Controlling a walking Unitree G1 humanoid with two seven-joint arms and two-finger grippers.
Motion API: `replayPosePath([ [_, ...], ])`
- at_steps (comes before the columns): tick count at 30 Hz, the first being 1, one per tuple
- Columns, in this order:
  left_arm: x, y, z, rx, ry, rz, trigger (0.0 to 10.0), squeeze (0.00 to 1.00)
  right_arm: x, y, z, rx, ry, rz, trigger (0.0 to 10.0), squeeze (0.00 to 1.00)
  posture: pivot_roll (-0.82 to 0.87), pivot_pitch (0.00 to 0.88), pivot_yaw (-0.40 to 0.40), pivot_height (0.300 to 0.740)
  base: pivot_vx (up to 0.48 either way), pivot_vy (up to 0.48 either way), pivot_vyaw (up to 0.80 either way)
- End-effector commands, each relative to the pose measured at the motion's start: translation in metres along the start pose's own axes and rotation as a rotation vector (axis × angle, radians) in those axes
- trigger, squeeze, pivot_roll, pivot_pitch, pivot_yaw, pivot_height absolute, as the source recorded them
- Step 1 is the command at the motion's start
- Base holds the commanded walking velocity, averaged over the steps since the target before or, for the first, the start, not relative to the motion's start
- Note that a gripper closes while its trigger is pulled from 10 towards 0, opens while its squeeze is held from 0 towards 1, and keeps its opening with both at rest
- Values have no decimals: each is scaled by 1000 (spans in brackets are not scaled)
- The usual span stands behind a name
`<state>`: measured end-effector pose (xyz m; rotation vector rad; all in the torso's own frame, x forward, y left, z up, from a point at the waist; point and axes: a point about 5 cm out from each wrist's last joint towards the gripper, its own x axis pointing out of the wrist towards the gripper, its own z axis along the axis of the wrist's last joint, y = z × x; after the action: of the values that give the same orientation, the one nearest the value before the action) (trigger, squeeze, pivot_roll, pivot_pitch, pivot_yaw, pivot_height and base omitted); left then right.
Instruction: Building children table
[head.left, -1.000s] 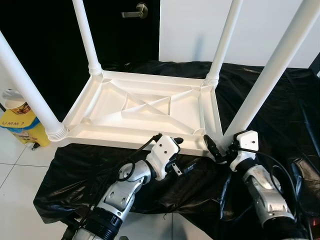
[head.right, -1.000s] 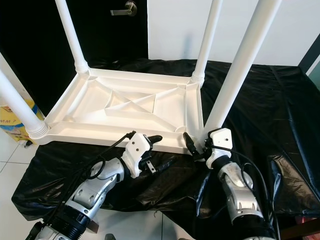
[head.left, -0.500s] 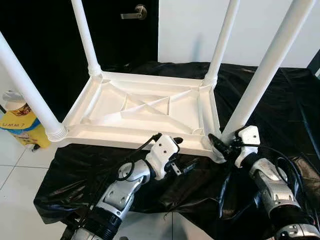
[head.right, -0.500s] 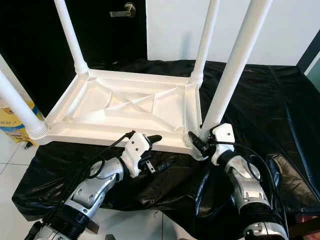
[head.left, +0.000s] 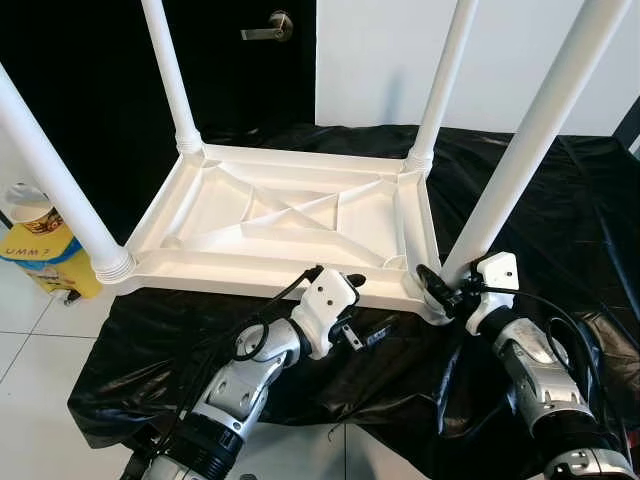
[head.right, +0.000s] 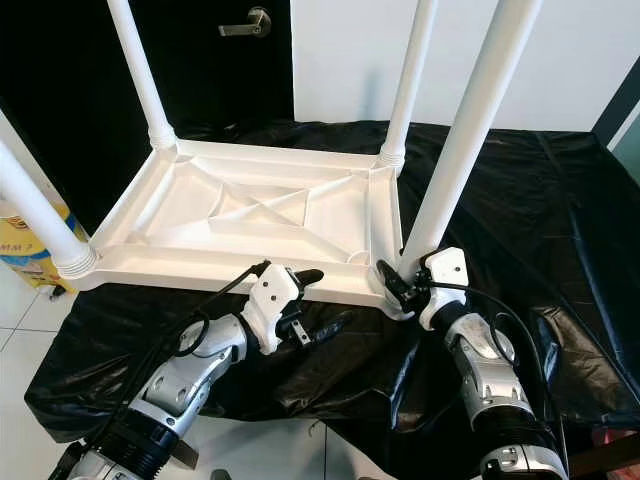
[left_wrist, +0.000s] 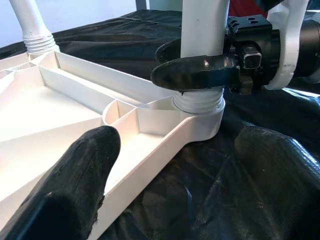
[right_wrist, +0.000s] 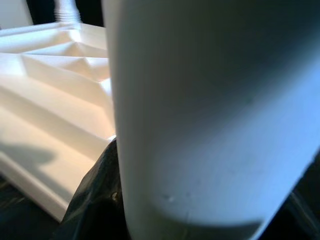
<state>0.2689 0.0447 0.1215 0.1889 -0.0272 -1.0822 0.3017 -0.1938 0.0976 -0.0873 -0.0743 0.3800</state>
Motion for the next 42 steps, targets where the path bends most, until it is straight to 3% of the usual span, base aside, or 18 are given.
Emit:
replayPosePath([
  [1,-1,-1,0,0,7,6,10000,0,-5,3,-14,-5,86,-86,10000,0,-37,0,-37,740,0,0,0],
  [12,-2,-2,0,-3,12,2,10000,0,-7,16,-22,37,114,-322,10000,0,-34,0,-36,740,0,0,0],
  [17,-2,-3,0,-7,12,3,10000,0,-7,29,-25,73,119,-466,10000,0,-27,0,-39,740,0,0,0],
  [23,-2,-3,0,-6,11,7,10000,0,-4,39,-23,99,117,-497,10000,0,-24,0,-39,740,0,0,0],
  [33,-2,-3,1,-6,10,11,10000,0,-3,39,-18,85,106,-515,10000,0,-23,0,-45,740,0,0,0],
  [34,-2,-3,1,-6,9,12,10000,0,-2,39,-17,85,102,-510,10000,345,-23,0,-47,740,0,0,0],
  [35,-2,-3,1,-6,9,13,10000,0,-2,40,-16,86,94,-500,10000,1000,-23,0,-49,740,0,0,0],
  [42,-1,-4,2,-9,6,15,10000,0,-5,37,-11,86,56,-446,10000,1000,-29,0,-49,740,0,0,0],
])
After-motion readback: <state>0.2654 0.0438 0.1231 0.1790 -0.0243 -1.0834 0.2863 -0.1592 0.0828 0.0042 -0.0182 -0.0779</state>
